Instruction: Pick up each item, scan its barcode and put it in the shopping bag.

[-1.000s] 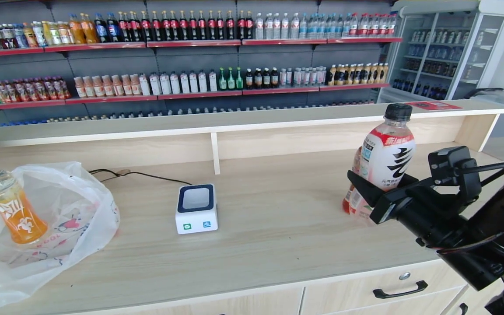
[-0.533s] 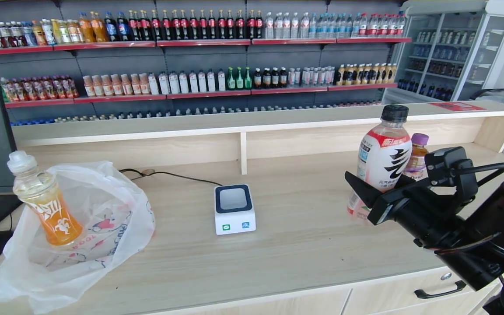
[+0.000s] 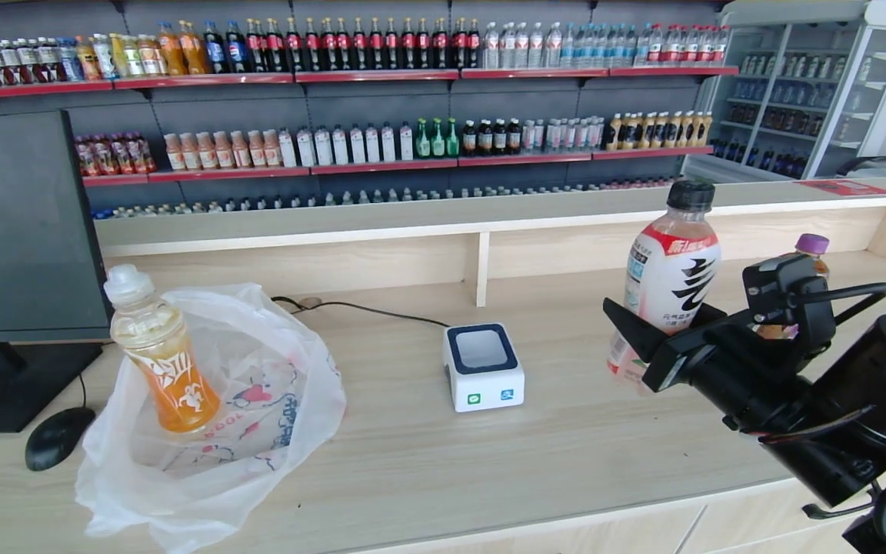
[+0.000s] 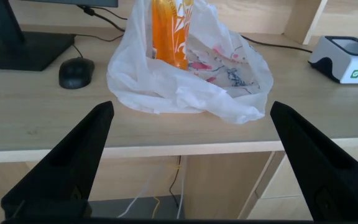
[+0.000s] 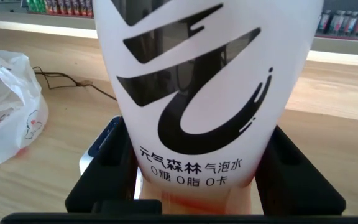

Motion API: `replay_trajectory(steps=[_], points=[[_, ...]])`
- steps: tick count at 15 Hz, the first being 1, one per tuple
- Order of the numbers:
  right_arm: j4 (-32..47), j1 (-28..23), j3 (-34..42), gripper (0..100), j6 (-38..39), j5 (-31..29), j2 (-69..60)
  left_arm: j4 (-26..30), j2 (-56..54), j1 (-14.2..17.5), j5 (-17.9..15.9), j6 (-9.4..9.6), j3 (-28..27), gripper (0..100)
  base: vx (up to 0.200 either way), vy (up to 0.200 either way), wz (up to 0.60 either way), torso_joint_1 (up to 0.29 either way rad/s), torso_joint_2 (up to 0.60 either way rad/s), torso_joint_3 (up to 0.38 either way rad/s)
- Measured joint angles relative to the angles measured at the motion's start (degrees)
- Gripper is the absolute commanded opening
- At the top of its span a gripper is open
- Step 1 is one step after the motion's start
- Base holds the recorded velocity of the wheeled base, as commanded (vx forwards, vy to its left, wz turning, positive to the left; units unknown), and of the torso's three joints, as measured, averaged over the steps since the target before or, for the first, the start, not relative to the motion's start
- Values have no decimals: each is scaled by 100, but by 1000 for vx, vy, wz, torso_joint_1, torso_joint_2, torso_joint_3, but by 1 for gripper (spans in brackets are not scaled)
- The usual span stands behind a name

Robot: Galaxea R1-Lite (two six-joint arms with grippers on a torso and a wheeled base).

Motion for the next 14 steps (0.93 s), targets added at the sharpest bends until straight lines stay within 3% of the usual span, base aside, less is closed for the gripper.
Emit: replay_trajectory(steps=[10,14], points=[[9,-5,17,0,13,-11,-5,-2,0,7,0,-5,0,100,0,0,0,0,0,0],[-5,34,-551,0,-241,156,119,0,0,2,0,-16,0,100,0,0,0,0,0,0]])
